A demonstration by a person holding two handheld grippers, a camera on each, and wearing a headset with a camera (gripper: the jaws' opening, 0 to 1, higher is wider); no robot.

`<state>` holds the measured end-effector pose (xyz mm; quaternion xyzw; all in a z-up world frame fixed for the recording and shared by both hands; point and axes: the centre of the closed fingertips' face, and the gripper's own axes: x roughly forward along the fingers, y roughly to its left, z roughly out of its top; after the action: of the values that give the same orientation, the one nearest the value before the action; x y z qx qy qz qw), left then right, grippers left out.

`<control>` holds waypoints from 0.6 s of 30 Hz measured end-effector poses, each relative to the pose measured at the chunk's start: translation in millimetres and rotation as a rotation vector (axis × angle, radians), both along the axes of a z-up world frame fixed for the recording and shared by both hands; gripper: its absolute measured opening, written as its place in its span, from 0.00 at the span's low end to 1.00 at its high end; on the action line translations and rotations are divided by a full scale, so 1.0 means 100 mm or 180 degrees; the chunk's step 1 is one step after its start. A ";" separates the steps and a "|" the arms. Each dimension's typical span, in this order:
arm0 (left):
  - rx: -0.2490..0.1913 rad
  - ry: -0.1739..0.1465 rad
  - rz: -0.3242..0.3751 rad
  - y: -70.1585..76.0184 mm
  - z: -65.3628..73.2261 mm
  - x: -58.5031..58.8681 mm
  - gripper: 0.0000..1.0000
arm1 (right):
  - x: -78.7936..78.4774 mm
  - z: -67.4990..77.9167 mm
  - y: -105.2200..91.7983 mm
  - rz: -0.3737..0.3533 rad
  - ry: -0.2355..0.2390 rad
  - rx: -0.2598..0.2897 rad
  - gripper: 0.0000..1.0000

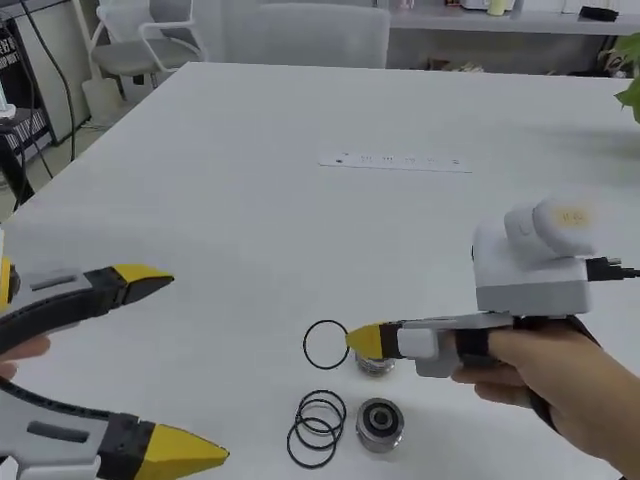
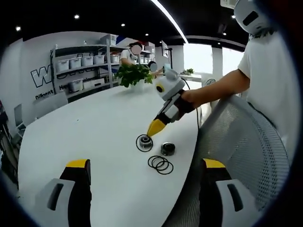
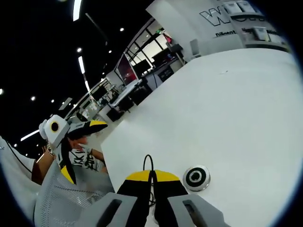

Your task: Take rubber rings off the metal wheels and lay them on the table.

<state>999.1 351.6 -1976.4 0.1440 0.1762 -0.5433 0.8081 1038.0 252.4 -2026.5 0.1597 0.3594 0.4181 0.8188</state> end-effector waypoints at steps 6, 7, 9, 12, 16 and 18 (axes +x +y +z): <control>-0.0004 0.0152 0.0031 -0.05 -0.18 -0.10 0.95 | -0.07 -0.10 0.06 0.0098 0.0101 -0.0045 0.00; -0.0002 0.0168 0.0027 -0.07 -0.20 -0.11 0.95 | -0.09 -0.13 0.06 0.0120 0.0128 -0.0057 0.00; 0.0006 0.0183 0.0015 -0.09 -0.22 -0.13 0.95 | -0.10 -0.18 0.05 0.0142 0.0161 -0.0076 0.00; -0.0009 0.0217 0.0012 -0.10 -0.23 -0.15 0.94 | -0.11 -0.22 0.06 0.0157 0.0186 -0.0103 0.00; -0.0047 0.0228 0.0085 -0.08 -0.23 -0.12 0.93 | -0.12 -0.30 0.05 0.0154 0.0259 -0.0138 0.00; -0.0033 0.0252 0.0088 -0.08 -0.25 -0.12 0.92 | -0.12 -0.34 0.04 0.0142 0.0285 -0.0175 0.00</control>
<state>986.7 343.7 -2001.7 0.1158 0.2073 -0.5382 0.8087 1025.9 256.7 -2061.0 0.1477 0.4105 0.4187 0.7965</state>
